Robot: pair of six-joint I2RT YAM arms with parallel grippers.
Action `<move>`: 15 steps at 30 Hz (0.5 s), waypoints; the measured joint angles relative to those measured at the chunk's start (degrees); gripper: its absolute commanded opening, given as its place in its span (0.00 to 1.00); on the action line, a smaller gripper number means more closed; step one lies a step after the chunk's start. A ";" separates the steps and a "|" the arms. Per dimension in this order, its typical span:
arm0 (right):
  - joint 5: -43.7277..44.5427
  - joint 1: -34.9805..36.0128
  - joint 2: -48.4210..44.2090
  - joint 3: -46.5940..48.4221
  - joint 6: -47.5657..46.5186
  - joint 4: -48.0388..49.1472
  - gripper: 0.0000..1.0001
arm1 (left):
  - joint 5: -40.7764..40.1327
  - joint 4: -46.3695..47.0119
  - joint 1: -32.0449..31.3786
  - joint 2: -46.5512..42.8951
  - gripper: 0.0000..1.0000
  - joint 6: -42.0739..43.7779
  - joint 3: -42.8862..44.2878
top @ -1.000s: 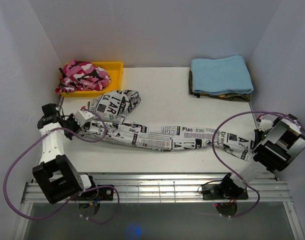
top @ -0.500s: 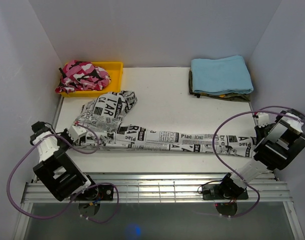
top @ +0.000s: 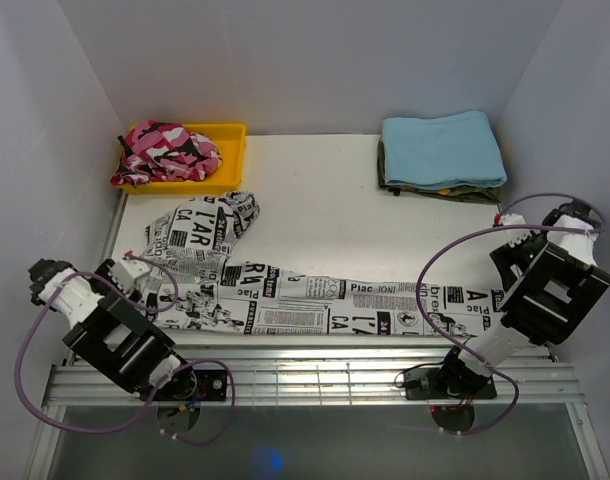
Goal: Fold and stack the trousers
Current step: Flatten the trousers out
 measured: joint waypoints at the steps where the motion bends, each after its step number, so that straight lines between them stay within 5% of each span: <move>1: -1.18 1.05 0.07 3.28 0.74 -0.68 0.88 | 1.46 -1.31 -0.15 0.22 0.83 -0.98 3.52; 8: -15.41 14.45 1.62 23.74 13.75 -3.02 0.80 | 10.64 -0.31 -11.32 7.41 0.78 -19.50 28.02; 15: -26.43 40.33 11.21 34.07 43.06 12.59 0.79 | 14.58 4.94 -13.79 18.71 0.77 -43.76 26.60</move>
